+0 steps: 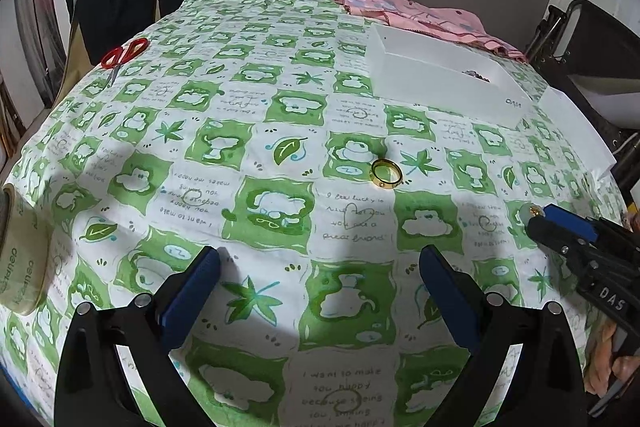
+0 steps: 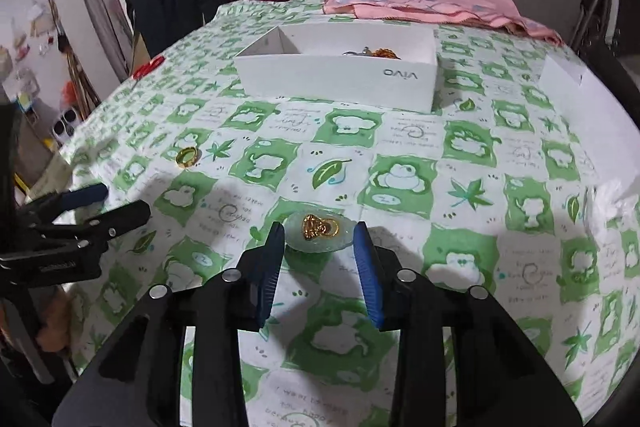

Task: Organize jewelry
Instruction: 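Grasp the gold ring with the left gripper while the right grasps the gold heart pendant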

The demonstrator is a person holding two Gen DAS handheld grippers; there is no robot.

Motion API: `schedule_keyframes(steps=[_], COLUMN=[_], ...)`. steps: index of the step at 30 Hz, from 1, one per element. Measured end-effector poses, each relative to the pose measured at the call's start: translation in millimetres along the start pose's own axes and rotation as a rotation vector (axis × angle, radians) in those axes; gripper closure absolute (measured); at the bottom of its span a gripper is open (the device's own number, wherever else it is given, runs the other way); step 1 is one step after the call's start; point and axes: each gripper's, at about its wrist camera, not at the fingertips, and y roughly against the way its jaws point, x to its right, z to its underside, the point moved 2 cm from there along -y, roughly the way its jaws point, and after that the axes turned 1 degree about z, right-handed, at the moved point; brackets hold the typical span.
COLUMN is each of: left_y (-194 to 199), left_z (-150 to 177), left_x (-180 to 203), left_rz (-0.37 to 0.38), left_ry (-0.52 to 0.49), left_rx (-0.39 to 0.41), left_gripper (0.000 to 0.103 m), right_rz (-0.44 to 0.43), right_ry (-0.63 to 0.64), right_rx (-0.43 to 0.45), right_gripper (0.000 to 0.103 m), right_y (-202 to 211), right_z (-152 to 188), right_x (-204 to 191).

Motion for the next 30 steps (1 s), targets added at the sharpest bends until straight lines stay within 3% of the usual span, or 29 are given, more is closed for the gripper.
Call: schedule_keyframes(steps=[5, 8, 11, 16, 24, 28, 30], left_y=[-4.1, -9.2, -13.3, -28.6, -36.8, -33.4, -30.4], left_z=[-9.2, -20.4, -31.5, -37.1, -40.7, -36.6, -32.3], left_x=[6.0, 16.5, 28.8, 43.3, 49.0, 54.9, 58.7], left_rz=[0.056, 0.044, 0.024, 0.021, 0.036, 0.052, 0.044], left_ry=[-0.013, -0.059, -0.112, -0.171, -0.211, -0.239, -0.258], left_rx=[-0.009, 0.005, 0.033, 0.002, -0.007, 0.003, 0.012], left_gripper=[0.006, 0.006, 0.019, 0.043, 0.054, 0.082, 0.082], right_rz=[-0.034, -0.037, -0.042, -0.047, -0.046, -0.047, -0.047], right_ry=[-0.040, -0.042, -0.047, -0.050, -0.050, -0.050, -0.050], right_rx=[-0.001, -0.002, -0.002, -0.002, -0.002, -0.002, -0.002], right_gripper=[0.069, 0.068, 0.068, 0.068, 0.068, 0.068, 0.068], right_y=[-0.6, -0.3, 0.0, -0.2, -0.3, -0.3, -0.4], right_z=[-0.6, -0.4, -0.1, -0.3, -0.2, -0.2, -0.2], right_x=[5.6, 5.9, 6.8, 7.4, 7.1, 7.3, 7.3])
